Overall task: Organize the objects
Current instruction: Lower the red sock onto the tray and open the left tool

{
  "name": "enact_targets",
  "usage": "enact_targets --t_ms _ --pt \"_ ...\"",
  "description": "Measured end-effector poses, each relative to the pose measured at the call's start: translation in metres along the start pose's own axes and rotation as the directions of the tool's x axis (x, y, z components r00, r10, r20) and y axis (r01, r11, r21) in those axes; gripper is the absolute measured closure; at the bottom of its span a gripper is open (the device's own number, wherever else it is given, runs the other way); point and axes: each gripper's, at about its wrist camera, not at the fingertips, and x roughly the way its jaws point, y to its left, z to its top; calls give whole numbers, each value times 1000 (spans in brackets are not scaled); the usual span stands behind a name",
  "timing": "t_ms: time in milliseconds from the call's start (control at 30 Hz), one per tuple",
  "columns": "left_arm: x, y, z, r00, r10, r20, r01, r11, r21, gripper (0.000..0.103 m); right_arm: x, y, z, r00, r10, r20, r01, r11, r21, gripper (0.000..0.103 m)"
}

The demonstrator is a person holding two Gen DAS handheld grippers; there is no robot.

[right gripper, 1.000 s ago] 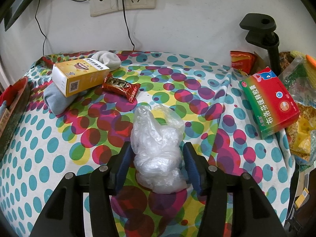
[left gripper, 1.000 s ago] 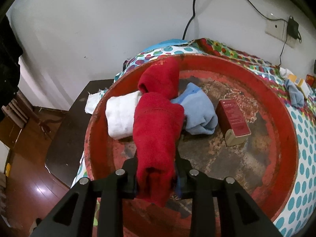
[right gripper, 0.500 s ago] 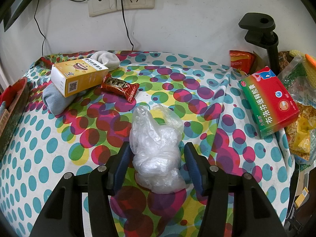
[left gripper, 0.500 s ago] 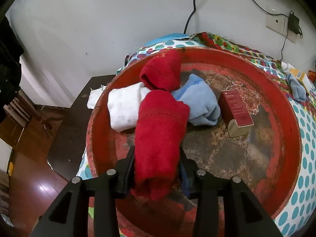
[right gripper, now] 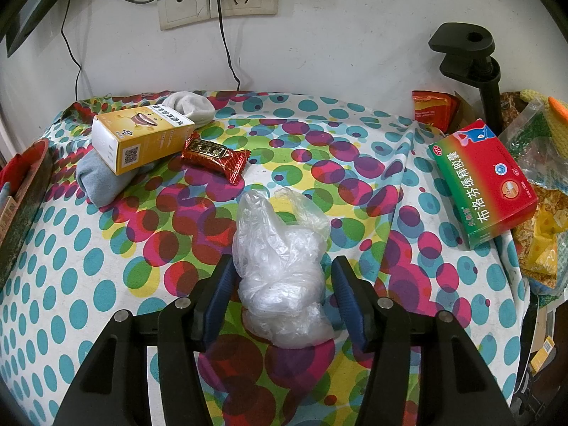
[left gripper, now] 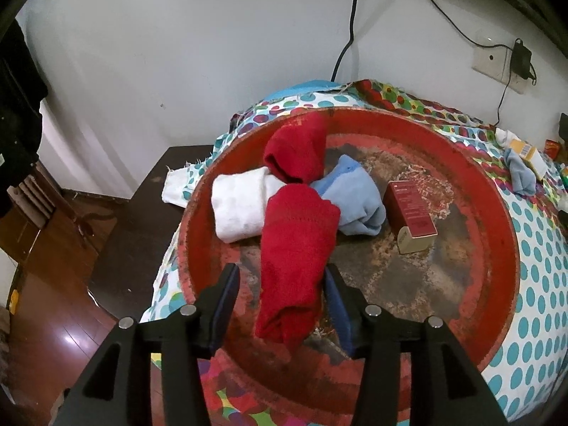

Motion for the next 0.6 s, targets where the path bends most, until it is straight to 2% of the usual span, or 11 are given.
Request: enact_targets --t_ms 133,367,500,600 --pt "-6 0 1 1000 3 5 -3 1000 3 53 0 0 0 1000 -1 0 1 1000 0 49" --pt "-29 -4 7 998 -17 59 19 1000 -18 53 0 0 0 1000 -1 0 1 1000 0 49" --pt "-43 -12 8 992 26 125 -25 1000 -5 53 0 1 0 1000 -2 0 2 1000 1 49" --pt "-44 -16 7 991 14 131 -9 999 -37 53 0 -1 1 1000 -2 0 2 1000 2 49"
